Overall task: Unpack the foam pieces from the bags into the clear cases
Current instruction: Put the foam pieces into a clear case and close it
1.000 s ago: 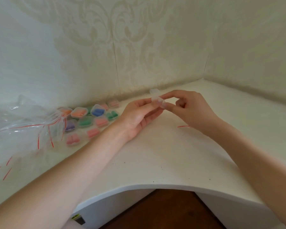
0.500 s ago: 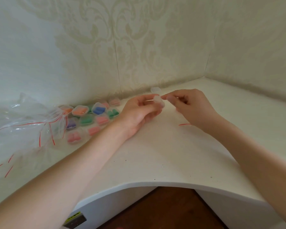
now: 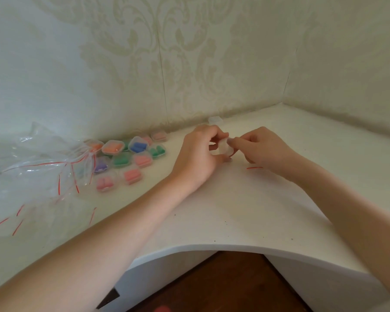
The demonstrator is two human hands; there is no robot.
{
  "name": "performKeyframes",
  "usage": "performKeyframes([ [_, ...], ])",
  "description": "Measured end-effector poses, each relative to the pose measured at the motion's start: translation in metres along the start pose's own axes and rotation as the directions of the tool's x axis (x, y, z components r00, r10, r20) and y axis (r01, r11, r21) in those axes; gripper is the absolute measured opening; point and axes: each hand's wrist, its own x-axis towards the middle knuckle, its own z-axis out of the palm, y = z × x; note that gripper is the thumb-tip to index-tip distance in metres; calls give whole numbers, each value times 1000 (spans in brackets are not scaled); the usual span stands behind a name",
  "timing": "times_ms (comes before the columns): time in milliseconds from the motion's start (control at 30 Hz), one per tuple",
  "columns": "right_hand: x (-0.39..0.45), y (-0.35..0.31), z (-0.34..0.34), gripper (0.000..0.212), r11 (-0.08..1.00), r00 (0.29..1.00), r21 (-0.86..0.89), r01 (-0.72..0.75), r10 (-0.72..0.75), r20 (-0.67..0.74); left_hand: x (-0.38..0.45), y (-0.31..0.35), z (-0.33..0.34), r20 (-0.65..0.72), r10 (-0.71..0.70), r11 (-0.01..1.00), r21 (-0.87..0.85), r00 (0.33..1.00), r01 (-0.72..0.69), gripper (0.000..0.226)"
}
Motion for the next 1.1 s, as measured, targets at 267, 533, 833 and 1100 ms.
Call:
performKeyframes([
  [267, 5, 4, -5, 37, 985, 994, 133, -113, 110, 28, 0, 5, -4, -30, -104, 982, -163, 994, 97, 36],
  [533, 5, 6, -11, 41, 946, 986, 286, -153, 126, 112, 8, 5, -14, 278, -435, 361, -817, 856, 449, 28],
  [833, 18, 10, -11, 37, 916, 980, 388, -106, 162, -114, 7, -3, -8, 170, -451, 605, -664, 876, 440, 34],
  [1100, 10, 12, -6, 12, 935, 986, 332, 123, -77, -146, 7, -1, -8, 199, -420, 611, -659, 885, 439, 33],
])
